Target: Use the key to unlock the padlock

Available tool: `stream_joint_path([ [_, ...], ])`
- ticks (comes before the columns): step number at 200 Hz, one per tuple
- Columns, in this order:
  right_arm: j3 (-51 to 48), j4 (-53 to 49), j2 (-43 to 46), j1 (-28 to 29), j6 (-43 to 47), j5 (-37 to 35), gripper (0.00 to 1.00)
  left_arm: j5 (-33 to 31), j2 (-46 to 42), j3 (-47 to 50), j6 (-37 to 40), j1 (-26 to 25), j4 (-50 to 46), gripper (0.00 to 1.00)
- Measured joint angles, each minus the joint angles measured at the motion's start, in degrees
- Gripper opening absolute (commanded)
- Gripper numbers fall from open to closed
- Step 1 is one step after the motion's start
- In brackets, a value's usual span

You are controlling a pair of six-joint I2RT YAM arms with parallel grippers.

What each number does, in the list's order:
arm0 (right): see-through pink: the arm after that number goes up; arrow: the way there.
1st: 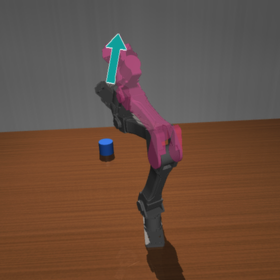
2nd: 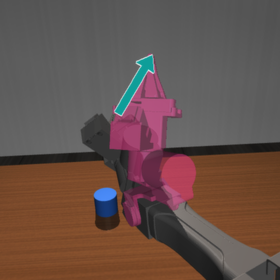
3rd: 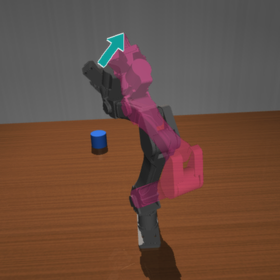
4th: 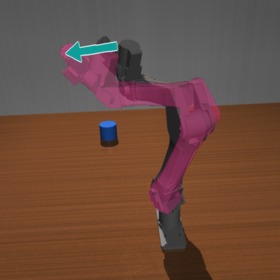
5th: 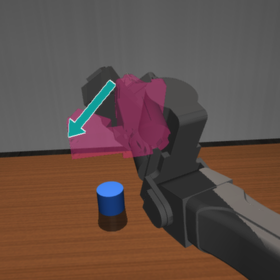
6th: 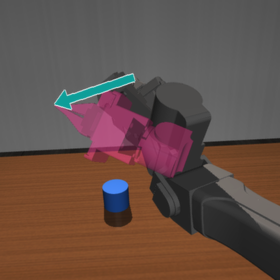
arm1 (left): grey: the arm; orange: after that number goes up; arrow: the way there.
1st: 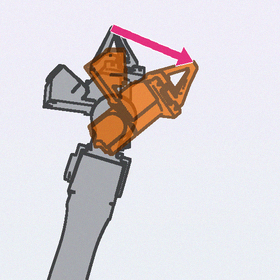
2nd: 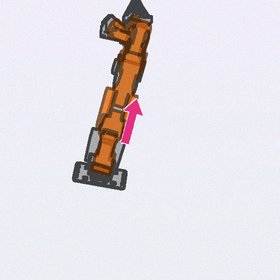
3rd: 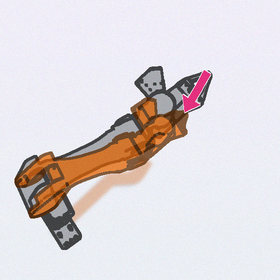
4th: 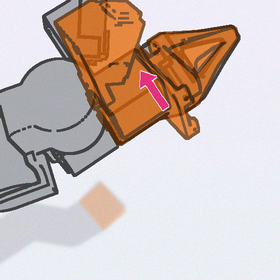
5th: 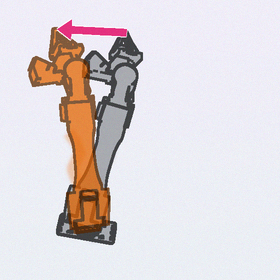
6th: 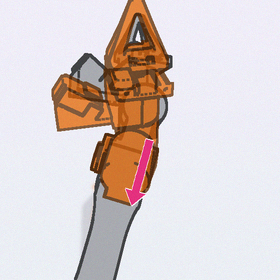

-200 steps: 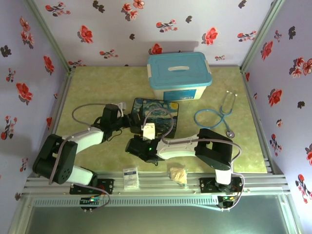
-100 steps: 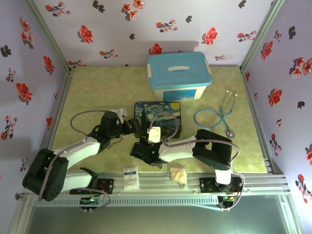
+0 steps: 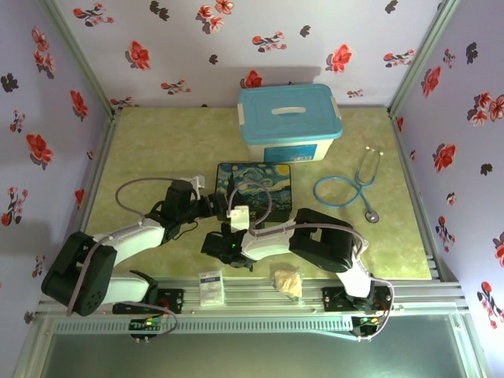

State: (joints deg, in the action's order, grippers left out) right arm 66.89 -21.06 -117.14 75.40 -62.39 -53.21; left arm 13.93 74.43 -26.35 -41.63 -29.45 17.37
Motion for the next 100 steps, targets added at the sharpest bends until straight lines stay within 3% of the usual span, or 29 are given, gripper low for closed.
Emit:
stream_joint_path([
  [62,-7.91,-5.38,7.23,1.27,-1.68,1.2,0.81,-0.44,0.15,-0.42,0.26,0.11,-0.04,0.66],
  [100,-10.82,-11.06,11.8,5.38,-2.47,2.23,0.82,-0.44,0.26,-1.16,0.42,0.11,-0.04,0.66],
])
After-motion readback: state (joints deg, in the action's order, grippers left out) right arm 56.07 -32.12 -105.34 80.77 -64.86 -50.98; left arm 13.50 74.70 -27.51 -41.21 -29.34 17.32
